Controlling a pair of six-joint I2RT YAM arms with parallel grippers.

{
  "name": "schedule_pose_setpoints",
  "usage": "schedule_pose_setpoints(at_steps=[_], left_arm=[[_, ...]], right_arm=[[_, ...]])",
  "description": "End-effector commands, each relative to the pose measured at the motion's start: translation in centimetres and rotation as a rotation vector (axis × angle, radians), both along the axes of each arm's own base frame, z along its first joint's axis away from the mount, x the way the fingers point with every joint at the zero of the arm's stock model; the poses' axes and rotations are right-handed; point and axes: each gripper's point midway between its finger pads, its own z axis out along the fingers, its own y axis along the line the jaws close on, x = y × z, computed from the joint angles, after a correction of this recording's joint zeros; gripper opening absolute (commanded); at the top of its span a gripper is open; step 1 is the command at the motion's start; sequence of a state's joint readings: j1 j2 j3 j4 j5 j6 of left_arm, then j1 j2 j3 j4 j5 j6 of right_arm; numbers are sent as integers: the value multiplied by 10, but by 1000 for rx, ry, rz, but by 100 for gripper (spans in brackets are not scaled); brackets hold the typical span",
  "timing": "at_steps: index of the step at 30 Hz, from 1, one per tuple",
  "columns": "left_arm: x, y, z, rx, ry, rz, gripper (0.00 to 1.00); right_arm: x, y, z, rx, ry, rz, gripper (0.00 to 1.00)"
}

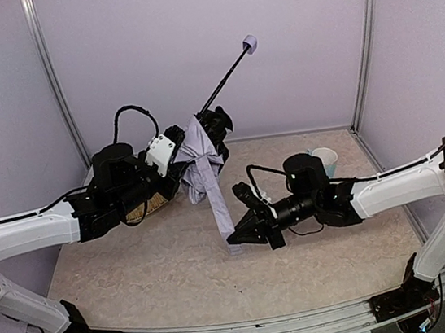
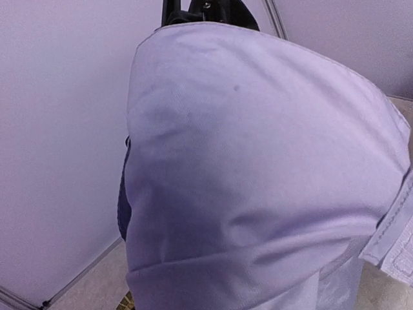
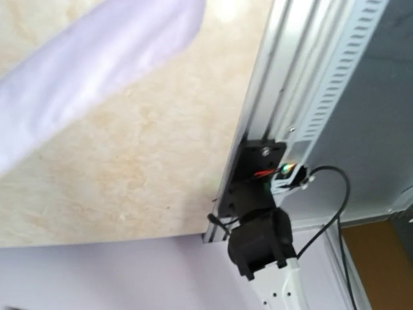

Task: Put away the umbrella

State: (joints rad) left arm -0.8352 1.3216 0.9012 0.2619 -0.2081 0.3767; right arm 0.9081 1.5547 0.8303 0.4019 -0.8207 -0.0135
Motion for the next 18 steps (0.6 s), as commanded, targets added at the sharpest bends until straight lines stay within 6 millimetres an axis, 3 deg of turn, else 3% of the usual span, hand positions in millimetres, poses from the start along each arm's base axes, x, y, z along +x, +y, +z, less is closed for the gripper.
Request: schedule_pose_setpoints(at_steps=[1,5,9,11,15,18], left_arm=[[-2,-14,108,-260,-175,-59,0],[-48,-41,128,-326,-162,-337,0],[-107,-54,126,-320,-82,-633,0],[-133,-59,111,-260,-15,-769,0],[-174,-57,67,-103,114,-968,0],[-196,-51,26,21,223,-1079,0]], right_arm=[[20,2,-48,-49,43,-137,0],[48,4,-81,-99,100,-225,0],[97,-21,-83,-36,155,-357,0],[124,-33,-73,-8,130,-411,0],[176,-56,-34,26,5,-498,0],[201,-75,8,81,-87,-532,0]])
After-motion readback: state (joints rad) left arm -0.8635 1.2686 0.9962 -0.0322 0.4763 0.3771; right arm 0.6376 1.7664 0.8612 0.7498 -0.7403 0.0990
